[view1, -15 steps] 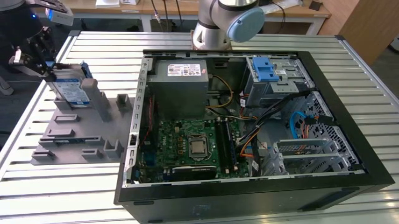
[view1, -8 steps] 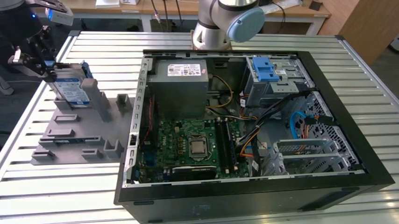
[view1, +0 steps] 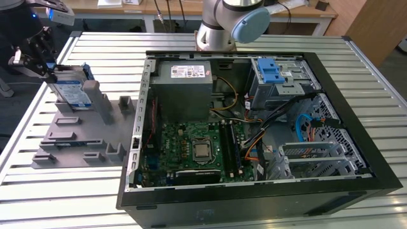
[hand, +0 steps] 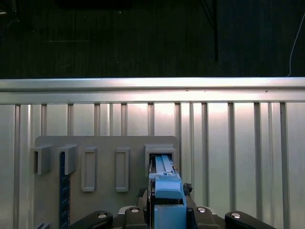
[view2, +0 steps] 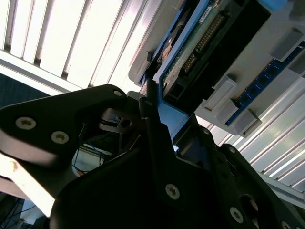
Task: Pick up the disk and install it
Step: 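Pick up the disk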
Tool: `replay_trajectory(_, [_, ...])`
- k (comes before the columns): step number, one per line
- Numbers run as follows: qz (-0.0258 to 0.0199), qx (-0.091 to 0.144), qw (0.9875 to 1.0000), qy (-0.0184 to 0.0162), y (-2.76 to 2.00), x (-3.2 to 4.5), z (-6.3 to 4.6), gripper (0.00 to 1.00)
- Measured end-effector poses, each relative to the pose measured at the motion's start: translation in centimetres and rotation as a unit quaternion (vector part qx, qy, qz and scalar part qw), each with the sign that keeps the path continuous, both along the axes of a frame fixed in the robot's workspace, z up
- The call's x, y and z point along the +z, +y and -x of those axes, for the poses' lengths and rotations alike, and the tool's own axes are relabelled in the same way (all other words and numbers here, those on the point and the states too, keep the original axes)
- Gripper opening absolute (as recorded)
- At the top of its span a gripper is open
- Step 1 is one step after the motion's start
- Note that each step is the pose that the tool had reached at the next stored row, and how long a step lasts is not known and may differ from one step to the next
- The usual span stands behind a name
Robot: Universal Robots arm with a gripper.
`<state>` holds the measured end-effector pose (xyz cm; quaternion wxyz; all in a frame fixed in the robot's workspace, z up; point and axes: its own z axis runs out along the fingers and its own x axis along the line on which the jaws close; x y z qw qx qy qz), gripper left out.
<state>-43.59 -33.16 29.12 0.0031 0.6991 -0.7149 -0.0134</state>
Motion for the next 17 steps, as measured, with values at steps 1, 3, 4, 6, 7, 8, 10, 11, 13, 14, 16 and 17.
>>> replay_trajectory(1, [0.0000, 0.000, 1.0000, 0.0000, 0.00, 0.00, 0.00, 0.36])
replay_trajectory(3, [0.0000, 0.000, 1.0000, -0.0001, 0.00, -0.01, 0.00, 0.36])
replay_trajectory(4, [0.0000, 0.000, 1.0000, 0.0000, 0.00, -0.01, 0.00, 0.36])
replay_trajectory(6, [0.0001, 0.000, 1.0000, -0.0001, 0.00, -0.01, 0.00, 0.36])
replay_trajectory(7, [0.0001, 0.000, 1.0000, -0.0002, 0.00, 0.01, 0.00, 0.36])
replay_trajectory(8, [0.0002, 0.000, 1.0000, -0.0001, 0.00, 0.07, 0.00, 0.36])
replay_trajectory(10, [0.0004, 0.000, 1.0000, -0.0001, 0.00, 0.21, 0.00, 0.36])
replay_trajectory(11, [0.0005, 0.000, 1.0000, -0.0001, 0.00, 0.30, 0.00, 0.36])
replay_trajectory(13, [0.0007, 0.000, 1.0000, -0.0001, 0.00, 0.46, 0.00, 0.36])
replay_trajectory(14, [0.0009, 0.000, 1.0000, -0.0001, 0.00, 0.55, 0.00, 0.36])
replay_trajectory(16, [0.0012, 0.000, 1.0000, -0.0001, 0.00, 0.74, 0.00, 0.36])
replay_trajectory(17, [0.0014, 0.000, 1.0000, 0.0000, 0.00, 0.83, 0.00, 0.36])
